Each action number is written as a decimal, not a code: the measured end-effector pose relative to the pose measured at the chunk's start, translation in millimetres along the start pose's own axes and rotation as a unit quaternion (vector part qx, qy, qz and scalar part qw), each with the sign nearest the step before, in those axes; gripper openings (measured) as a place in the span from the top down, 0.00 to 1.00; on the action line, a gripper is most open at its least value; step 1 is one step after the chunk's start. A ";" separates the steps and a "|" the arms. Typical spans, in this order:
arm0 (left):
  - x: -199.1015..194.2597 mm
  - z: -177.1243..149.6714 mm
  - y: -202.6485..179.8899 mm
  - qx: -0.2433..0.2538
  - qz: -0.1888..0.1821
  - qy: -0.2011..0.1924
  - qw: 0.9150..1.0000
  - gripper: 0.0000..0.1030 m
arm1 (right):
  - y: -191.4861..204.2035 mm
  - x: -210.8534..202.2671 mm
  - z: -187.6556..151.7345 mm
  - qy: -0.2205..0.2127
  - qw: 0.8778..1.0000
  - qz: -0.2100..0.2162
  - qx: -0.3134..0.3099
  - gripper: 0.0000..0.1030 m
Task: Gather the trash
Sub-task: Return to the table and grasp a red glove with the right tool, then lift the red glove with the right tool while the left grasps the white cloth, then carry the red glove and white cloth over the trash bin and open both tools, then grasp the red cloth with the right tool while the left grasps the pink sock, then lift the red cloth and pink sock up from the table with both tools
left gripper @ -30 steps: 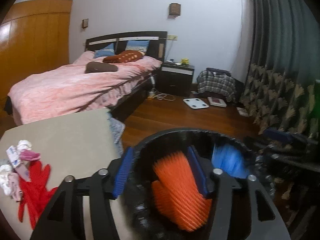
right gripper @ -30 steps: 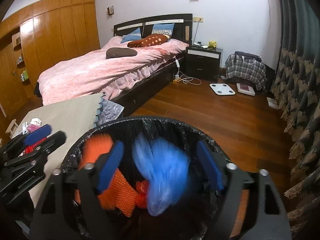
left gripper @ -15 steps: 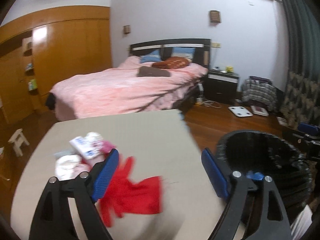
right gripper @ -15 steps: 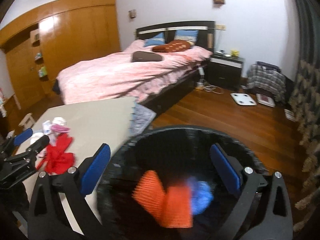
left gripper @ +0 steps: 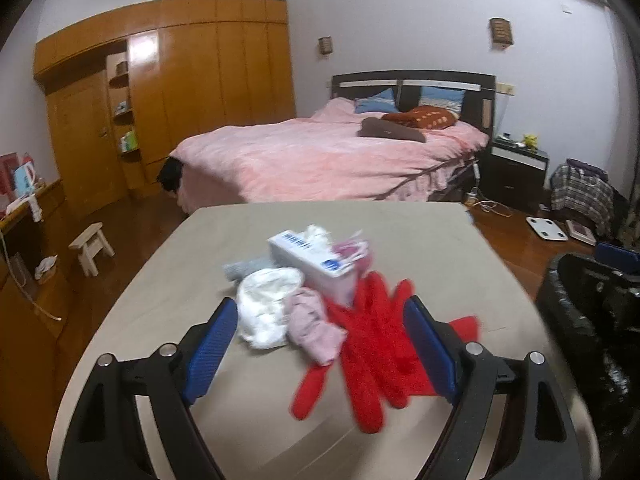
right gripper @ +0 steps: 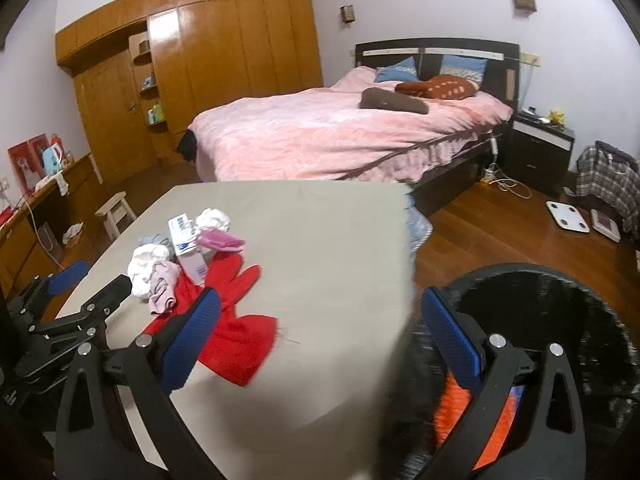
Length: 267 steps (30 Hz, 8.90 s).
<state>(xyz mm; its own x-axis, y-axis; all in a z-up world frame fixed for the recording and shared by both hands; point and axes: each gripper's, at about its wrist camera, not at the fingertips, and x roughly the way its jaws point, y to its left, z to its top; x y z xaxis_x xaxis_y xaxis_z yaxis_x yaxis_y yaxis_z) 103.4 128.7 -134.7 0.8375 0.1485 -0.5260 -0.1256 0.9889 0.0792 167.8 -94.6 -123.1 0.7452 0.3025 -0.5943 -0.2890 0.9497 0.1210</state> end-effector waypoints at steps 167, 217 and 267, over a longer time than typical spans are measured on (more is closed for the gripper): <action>-2.5 43.9 -246.7 0.072 -0.300 0.025 0.951 0.63 | -194.6 -90.2 -39.6 0.013 0.979 -0.174 0.104 0.53; 78.1 -13.2 48.6 -0.037 -0.003 0.081 0.996 0.36 | 29.3 74.7 3.4 0.036 0.999 -0.001 -0.013 0.05; 64.4 -32.6 129.4 -0.083 0.021 0.094 0.992 0.70 | 153.7 149.7 -20.9 0.154 0.982 0.096 -0.055 0.79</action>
<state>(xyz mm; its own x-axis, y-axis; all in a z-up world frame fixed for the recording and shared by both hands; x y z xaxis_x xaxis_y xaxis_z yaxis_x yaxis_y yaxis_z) 123.7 266.3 -185.9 0.7173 0.1707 -0.6756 -0.2560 0.9663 -0.0277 222.4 94.9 -210.1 0.4583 0.4196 -0.7835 -0.4822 0.8579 0.1774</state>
